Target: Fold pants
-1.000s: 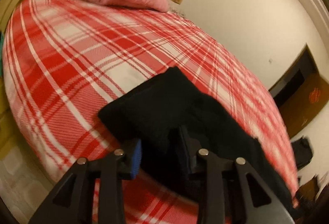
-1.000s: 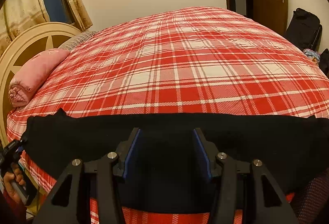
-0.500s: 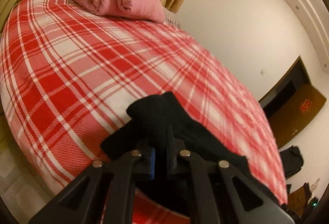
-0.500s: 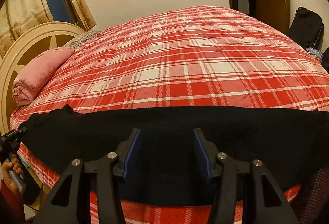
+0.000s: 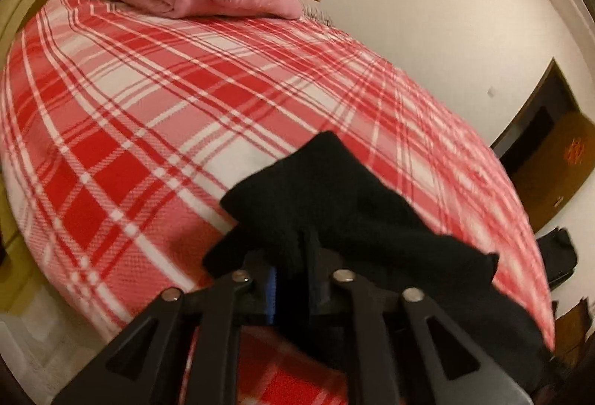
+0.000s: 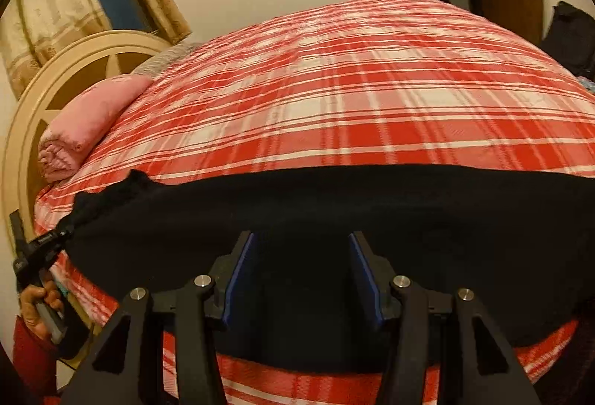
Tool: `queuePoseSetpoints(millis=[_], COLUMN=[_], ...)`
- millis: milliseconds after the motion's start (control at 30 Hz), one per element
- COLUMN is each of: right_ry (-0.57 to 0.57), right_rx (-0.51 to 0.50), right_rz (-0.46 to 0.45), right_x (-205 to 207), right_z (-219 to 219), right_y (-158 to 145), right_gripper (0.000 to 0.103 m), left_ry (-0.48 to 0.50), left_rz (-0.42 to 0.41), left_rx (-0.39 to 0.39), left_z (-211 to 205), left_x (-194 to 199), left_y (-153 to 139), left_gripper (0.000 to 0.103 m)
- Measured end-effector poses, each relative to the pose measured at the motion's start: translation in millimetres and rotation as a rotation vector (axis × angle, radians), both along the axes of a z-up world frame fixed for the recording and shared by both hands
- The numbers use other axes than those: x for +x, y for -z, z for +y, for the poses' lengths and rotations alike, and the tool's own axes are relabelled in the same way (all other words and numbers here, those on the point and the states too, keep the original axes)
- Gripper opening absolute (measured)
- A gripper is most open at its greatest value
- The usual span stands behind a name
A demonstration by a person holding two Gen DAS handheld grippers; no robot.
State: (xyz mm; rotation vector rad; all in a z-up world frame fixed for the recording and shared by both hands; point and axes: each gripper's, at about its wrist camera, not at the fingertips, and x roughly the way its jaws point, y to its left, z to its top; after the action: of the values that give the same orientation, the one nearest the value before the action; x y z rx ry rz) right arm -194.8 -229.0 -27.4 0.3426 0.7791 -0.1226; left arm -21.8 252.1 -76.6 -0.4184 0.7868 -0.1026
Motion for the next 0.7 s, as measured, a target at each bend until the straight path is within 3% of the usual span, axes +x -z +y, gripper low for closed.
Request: queuePoseSetpoints(millis=[67,133,267,367,467,533,633,700], right_ry=[-0.046,-0.119,-0.311,-0.461,-0.538,-0.577,-0.641,-0.657], right_rx=[0.010,0.032,0.062,0.021,0.049,0.047,0.031,0.008], right_rz=[-0.017,-0.042,-0.061,-0.053,-0.021,-0.012,0.027,0.064], right_x=[7,20,60,103,139,157,175,183], right_z=[6,16,47,87,118,136,160,169], right_y=[-4,-11,-21,-16,-2,4,17,28], right_gripper=[0.053,0.053,0.053,0.053,0.051,0.050,0.029,0.024], left_ry=[-0.028,-0.112,-0.206,-0.134,-0.030,0.019,0.027,0.009], left_rz=[0.012,-0.002,-0.077,-0.155,-0.188,-0.190,-0.148,-0.128], left_rx=[0.026,0.114,0.266,0.379,0.498,0.510,0.492,0.473], left_z=[8,18,24,-2,-40,-53,-59,-58], left_x=[-5,-13,-26,-21,-8,-1,16,21], left_y=[-3,-12,-36,-53,-50,-43,-26,-20], left_gripper=[0.039,0.054,0.055,0.055,0.055,0.056,0.058,0.058])
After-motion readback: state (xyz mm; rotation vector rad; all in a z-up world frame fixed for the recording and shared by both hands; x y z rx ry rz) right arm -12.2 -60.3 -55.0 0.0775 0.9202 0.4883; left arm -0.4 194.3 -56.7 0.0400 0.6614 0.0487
